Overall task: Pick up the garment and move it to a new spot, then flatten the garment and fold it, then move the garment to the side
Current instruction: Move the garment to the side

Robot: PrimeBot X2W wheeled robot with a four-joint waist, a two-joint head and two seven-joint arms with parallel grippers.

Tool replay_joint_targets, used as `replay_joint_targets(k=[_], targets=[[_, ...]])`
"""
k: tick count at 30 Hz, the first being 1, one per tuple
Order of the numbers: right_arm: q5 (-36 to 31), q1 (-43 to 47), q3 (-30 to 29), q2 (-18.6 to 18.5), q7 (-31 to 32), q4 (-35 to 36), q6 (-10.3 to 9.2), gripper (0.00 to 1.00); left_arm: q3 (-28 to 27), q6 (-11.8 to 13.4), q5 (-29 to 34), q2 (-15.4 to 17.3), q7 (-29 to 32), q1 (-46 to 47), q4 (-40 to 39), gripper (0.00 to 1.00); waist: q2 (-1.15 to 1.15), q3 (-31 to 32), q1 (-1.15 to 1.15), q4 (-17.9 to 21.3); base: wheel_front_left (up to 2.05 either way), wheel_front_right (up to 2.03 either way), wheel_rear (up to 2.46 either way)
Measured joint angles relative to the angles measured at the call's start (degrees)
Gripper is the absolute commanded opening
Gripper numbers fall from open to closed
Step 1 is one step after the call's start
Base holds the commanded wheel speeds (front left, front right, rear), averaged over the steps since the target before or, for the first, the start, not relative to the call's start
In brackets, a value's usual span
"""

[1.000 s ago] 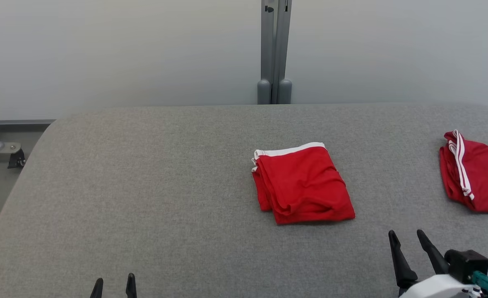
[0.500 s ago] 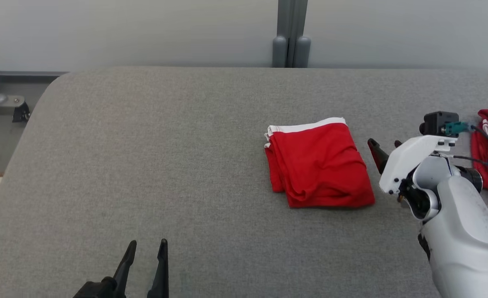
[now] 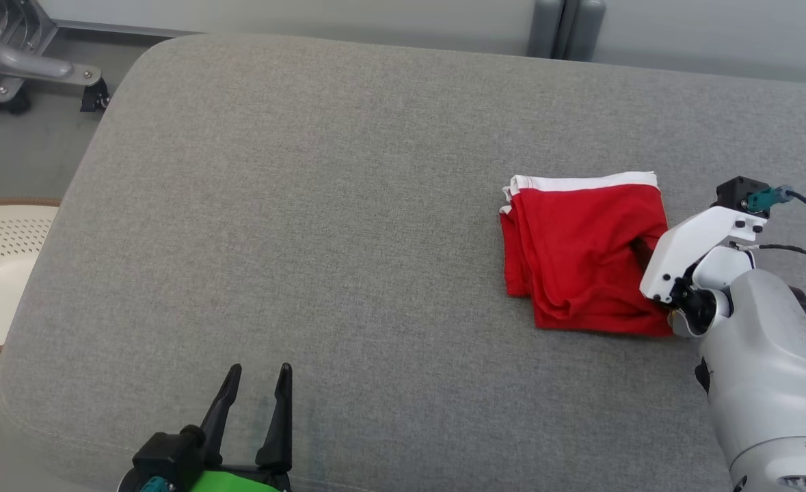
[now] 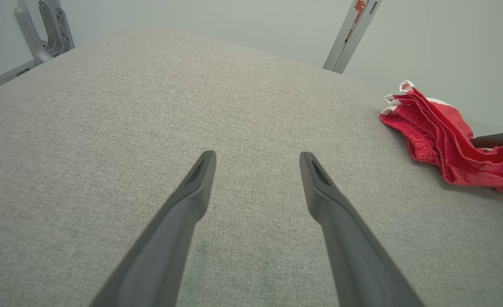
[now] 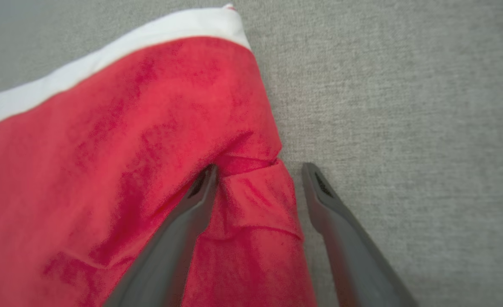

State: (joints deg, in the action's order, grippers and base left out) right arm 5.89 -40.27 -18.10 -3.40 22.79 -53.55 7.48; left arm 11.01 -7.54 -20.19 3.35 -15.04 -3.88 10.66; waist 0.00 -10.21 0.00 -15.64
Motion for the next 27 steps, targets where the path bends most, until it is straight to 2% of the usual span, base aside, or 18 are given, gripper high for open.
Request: replay_joint_targets(k=[1,8,16,22,27], targets=[[0.2,-0.6,0.1,0.0,-0.9,-0.3,0.00,0.00,-0.2,0.0,0.0,0.0,0.0,0.1,0.0,1.00,0.00,-0.3,0.00,-0.2,0.00,0.00,0.00],[5.1,-3.2,3.9,0.6,-6.0,-0.4,0.01,0.00,-2.0,0.0,0.0,0.0,0.0,-0.3,-0.9,1.00,0.00,-1.1,0.00,1.7,0.00,0.00,0.00],[10.2,-3.7,11.2,-0.4,-6.5,5.0,0.03,0.00,-3.1,0.0,0.7,0.3,0.0,-1.9,-2.8,1.00,0.00,-1.1,0.00,9.1,0.00,0.00,0.00],[10.5,-3.6,8.9,-6.3,-6.1,9.7,0.04,0.00,-0.9,0.0,1.0,2.6,0.0,1.4,-4.6,1.00,0.00,-1.0,0.00,17.4,0.00,0.00,0.00],[7.7,-4.0,4.9,-8.0,-7.3,12.1,0.02,0.00,0.4,0.0,0.6,4.5,0.0,3.9,-5.0,1.00,0.00,-2.3,0.00,22.1,0.00,0.00,0.00]])
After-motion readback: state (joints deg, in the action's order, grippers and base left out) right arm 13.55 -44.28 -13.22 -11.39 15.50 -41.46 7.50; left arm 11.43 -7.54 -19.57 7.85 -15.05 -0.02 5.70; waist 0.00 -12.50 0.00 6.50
